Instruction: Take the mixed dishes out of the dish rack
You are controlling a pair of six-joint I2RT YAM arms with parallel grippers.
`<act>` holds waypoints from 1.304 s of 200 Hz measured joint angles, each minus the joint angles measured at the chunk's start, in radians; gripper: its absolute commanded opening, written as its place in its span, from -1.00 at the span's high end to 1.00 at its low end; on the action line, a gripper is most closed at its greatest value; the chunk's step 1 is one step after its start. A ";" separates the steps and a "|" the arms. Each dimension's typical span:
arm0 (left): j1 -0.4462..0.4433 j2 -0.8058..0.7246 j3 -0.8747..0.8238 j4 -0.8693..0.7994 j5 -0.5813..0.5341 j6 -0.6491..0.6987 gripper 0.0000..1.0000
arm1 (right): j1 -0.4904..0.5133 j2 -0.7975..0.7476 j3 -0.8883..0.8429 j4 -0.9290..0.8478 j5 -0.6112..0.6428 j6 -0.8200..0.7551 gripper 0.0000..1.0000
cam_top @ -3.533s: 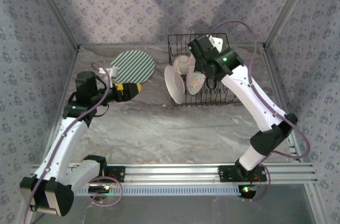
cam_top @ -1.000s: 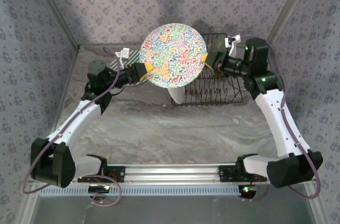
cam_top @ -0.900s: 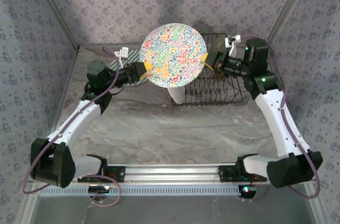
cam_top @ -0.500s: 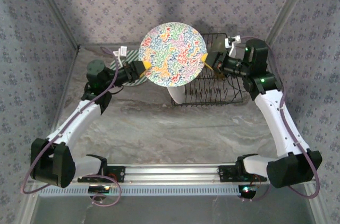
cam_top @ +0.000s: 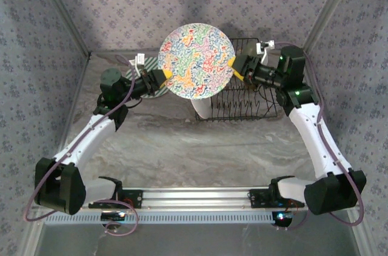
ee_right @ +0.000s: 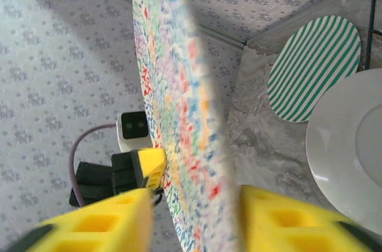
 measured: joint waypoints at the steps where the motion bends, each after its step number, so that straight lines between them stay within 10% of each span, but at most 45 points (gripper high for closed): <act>1: 0.000 0.000 0.000 0.000 0.000 0.000 1.00 | 0.000 0.000 0.000 0.001 0.000 -0.002 -0.45; 16: 0.000 0.000 0.000 -0.009 -0.005 0.003 1.00 | -0.001 0.000 -0.009 0.024 -0.004 0.009 -1.00; 112: 0.030 0.000 0.016 -0.050 -0.016 0.010 1.00 | -0.004 -0.107 0.021 -0.247 0.278 -0.174 -0.99; 261: 0.472 0.077 -0.051 -0.040 -0.008 0.005 1.00 | 0.259 -0.116 0.068 -0.371 0.519 -0.459 -0.99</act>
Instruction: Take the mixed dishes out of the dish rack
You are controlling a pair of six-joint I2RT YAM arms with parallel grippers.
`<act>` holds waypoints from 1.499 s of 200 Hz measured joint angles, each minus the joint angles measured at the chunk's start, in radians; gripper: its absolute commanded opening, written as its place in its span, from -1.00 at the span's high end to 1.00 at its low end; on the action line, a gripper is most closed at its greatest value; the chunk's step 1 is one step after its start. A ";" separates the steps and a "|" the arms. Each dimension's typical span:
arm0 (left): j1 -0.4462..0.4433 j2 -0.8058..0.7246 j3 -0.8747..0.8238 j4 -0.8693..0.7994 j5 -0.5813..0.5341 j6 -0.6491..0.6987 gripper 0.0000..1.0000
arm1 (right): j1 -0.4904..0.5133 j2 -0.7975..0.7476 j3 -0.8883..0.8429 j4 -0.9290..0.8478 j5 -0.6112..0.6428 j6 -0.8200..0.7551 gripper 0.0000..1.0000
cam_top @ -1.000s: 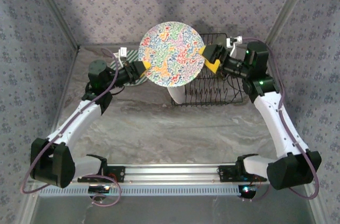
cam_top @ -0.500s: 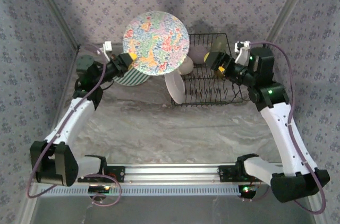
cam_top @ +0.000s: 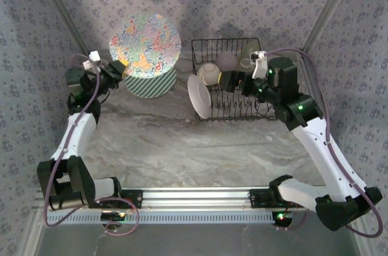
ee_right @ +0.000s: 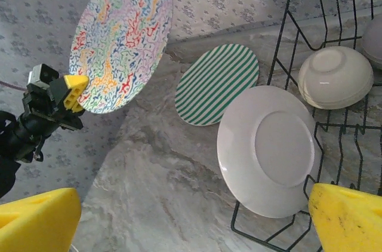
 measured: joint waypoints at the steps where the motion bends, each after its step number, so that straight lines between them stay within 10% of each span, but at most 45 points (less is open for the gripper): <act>1: 0.001 0.002 -0.002 0.001 0.000 0.000 1.00 | 0.001 0.000 0.000 0.000 0.000 -0.001 -0.99; 300: -0.040 0.646 0.101 0.177 -0.068 0.001 1.00 | 0.102 0.060 -0.034 -0.006 0.021 -0.055 -0.99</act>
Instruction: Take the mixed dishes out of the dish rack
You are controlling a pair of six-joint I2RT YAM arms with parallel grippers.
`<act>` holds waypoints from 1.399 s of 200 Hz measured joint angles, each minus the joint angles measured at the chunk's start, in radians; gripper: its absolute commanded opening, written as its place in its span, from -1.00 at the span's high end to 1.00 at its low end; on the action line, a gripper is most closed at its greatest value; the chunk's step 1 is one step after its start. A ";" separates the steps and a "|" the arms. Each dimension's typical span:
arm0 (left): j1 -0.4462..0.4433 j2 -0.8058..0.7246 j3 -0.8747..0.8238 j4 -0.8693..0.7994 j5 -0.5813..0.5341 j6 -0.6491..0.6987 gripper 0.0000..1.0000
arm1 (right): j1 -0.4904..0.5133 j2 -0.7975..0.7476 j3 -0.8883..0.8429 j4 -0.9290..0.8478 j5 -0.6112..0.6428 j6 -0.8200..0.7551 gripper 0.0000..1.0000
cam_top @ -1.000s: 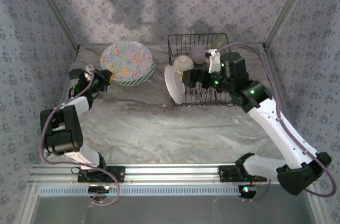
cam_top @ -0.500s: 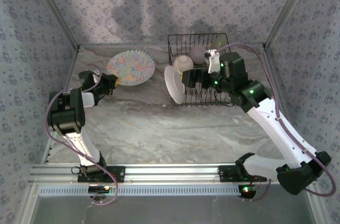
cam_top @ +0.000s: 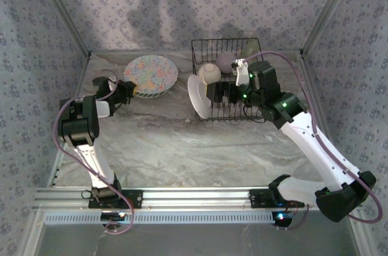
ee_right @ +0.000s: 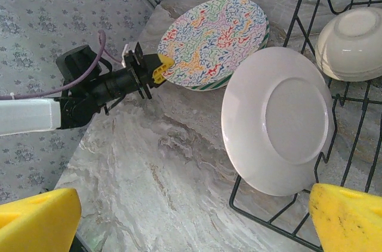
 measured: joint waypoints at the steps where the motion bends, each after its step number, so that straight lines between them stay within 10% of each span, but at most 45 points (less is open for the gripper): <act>1: 0.000 0.002 0.001 0.000 0.000 0.000 1.00 | 0.000 0.000 0.000 0.000 0.000 0.000 -0.99; 174: 0.002 0.066 0.058 -0.044 -0.007 0.024 0.96 | 0.000 0.000 -0.005 0.000 0.000 0.000 -0.99; 280: 0.021 0.072 0.093 -0.048 -0.002 0.030 0.36 | 0.000 0.000 -0.008 -0.003 0.013 0.000 -0.99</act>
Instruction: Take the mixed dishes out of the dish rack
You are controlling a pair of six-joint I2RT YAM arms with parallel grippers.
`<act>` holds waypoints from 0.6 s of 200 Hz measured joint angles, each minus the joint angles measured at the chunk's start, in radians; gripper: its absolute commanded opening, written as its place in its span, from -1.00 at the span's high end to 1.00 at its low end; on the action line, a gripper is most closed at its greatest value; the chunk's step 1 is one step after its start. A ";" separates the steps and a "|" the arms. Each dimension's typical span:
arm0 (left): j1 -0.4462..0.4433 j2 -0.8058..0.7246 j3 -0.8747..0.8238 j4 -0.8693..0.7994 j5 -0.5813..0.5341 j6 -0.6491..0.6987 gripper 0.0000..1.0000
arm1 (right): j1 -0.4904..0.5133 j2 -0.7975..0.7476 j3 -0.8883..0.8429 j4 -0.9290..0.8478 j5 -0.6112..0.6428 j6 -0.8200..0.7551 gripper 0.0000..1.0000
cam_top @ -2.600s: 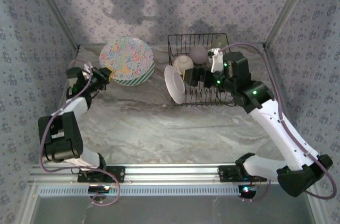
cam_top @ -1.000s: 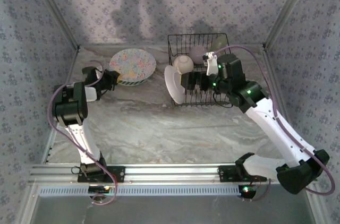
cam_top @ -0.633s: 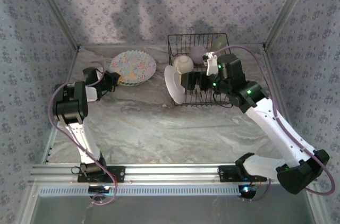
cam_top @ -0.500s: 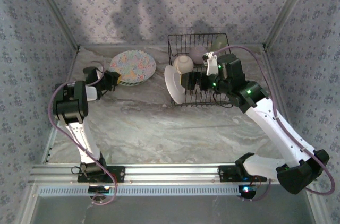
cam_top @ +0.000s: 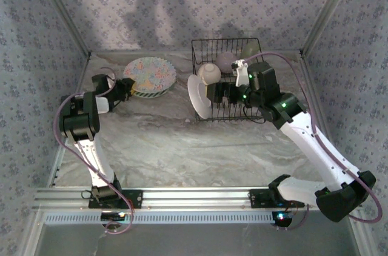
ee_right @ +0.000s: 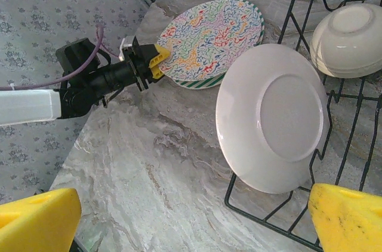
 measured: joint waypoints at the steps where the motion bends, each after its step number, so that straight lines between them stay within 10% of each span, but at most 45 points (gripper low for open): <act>1: 0.000 0.000 0.000 0.000 0.000 0.000 0.35 | 0.000 0.000 0.000 0.000 0.000 0.000 -0.99; 120: 0.005 -0.070 -0.003 -0.121 -0.024 0.071 -0.97 | 0.051 0.000 0.000 -0.004 0.016 -0.001 -0.99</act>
